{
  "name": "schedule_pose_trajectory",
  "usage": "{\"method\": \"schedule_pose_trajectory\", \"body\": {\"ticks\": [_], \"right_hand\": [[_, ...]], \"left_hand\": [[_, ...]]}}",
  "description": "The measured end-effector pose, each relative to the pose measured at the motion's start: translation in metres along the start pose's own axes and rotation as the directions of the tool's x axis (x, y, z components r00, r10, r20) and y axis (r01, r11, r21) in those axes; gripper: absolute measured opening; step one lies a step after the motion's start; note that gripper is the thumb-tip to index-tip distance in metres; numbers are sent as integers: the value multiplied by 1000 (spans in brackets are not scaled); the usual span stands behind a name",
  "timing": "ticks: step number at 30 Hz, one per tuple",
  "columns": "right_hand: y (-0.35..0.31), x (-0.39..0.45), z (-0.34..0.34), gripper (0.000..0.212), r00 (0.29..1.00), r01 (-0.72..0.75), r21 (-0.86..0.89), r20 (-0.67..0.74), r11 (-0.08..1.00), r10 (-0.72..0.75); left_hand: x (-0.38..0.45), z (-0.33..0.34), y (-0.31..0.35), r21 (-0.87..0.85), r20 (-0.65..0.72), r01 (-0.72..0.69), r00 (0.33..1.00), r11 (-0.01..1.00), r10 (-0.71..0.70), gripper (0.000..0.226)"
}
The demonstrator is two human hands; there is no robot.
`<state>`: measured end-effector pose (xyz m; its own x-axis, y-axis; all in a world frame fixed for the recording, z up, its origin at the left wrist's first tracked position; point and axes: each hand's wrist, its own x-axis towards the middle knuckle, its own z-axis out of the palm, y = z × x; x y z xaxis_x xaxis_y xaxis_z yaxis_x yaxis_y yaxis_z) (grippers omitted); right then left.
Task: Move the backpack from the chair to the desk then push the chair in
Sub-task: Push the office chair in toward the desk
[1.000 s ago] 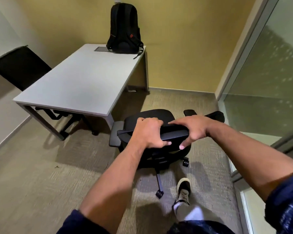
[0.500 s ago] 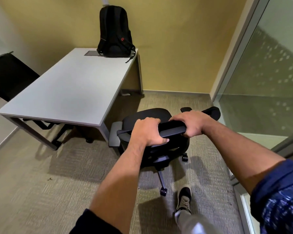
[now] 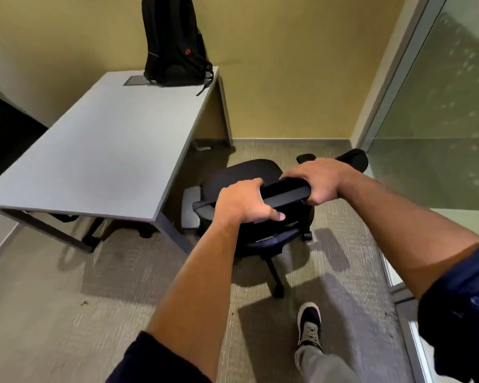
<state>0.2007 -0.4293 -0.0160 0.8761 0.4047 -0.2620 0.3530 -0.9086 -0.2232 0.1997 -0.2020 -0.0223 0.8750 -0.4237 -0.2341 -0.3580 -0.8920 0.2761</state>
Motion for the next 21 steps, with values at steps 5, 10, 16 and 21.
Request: {"method": "schedule_pose_trajectory", "body": {"ticks": [5, 10, 16, 21], "right_hand": [[38, 37, -23, 79, 999, 44, -26, -5, 999, -45], [77, 80, -47, 79, 997, 72, -88, -14, 994, -74], [119, 140, -73, 66, 988, 147, -183, -12, 972, -152], [149, 187, -85, 65, 976, 203, -171, -45, 964, -214]], "left_hand": [[58, -16, 3, -11, 80, 34, 996, 999, -33, 88], [118, -33, 6, -14, 135, 83, 988, 996, -81, 99], [182, -54, -1, -37, 123, 157, 981, 987, -152, 103], [229, -75, -13, -61, 170, 205, 966, 977, -193, 100]]}}
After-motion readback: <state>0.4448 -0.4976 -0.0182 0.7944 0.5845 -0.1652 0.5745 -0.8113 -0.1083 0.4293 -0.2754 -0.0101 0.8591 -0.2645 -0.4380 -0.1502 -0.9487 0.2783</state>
